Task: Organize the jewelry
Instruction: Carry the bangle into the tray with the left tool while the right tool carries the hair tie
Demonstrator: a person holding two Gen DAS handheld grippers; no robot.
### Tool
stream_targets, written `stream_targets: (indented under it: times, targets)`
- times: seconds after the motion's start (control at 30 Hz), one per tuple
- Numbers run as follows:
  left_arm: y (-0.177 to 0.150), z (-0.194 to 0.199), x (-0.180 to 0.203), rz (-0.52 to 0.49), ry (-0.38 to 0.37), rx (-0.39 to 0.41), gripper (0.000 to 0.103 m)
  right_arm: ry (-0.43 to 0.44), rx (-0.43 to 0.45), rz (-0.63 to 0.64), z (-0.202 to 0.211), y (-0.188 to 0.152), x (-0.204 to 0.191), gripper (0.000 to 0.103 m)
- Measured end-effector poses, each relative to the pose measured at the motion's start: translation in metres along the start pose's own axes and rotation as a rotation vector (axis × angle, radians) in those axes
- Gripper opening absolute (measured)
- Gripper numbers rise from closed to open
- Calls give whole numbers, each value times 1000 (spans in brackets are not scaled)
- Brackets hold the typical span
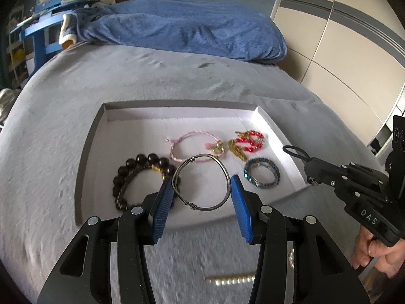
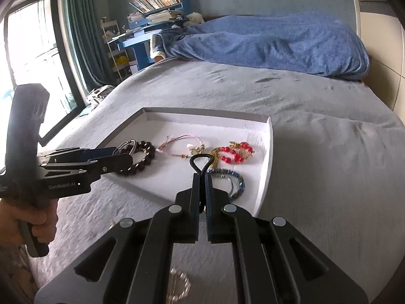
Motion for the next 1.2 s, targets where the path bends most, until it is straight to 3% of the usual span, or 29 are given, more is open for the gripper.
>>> stream_targets:
  times: [0.43,0.8,1.2]
  targets:
    - [13,-37,12,-15,-10,-15,48,-35,-38,-5,-33,13,19,4]
    - [2,-60,17,-43,3,-86,48,-60,-124,6,-54,2,21,4]
    - [-1,-60,19,-67,9,-95,48,-67,-154,15,-61,-4,19,4]
Point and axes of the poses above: each gripper's, at about its wrist camera, not at the fingertips, and z roughly against the way its jaws point, x to its right, y to its top, the point moved 1 cm from there along -z, roughly the way its jaws point, and after that the axes turned 8 degrees about y, right-handed, at the moved point
